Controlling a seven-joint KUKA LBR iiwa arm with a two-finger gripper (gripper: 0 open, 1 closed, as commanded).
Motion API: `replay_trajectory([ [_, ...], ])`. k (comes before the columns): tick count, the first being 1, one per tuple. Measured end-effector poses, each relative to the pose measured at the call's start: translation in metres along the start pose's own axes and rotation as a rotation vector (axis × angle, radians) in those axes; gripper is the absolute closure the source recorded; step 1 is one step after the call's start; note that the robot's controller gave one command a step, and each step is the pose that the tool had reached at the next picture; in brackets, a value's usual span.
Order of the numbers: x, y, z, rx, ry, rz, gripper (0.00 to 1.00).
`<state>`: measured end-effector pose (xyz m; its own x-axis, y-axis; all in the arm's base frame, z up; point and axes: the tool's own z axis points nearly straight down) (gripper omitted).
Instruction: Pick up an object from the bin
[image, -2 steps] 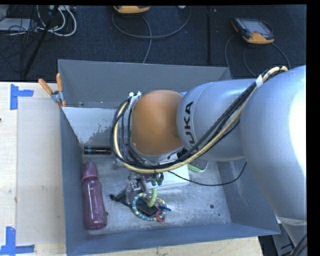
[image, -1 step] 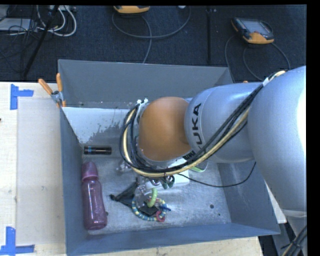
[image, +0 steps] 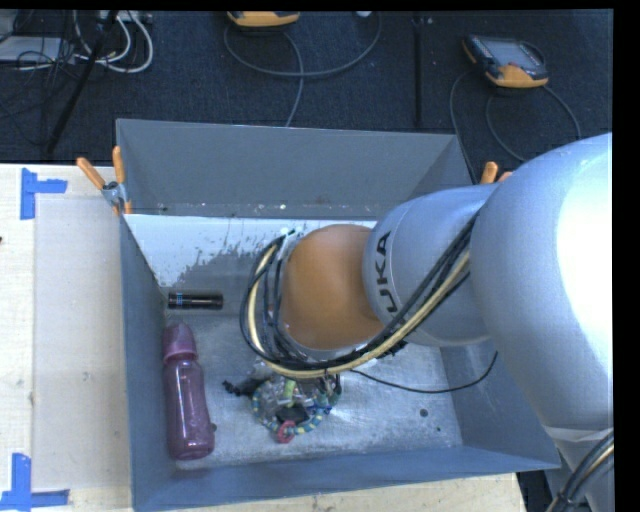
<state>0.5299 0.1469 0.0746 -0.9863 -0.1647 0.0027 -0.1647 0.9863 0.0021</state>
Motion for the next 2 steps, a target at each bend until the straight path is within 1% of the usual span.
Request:
replay_trajectory([
  [1, 0.000, 0.000, 0.000, 0.000, 0.000, 0.001, 1.00],
  [2, 0.011, 0.037, -0.146, 0.001, -0.005, -0.024, 1.00],
])
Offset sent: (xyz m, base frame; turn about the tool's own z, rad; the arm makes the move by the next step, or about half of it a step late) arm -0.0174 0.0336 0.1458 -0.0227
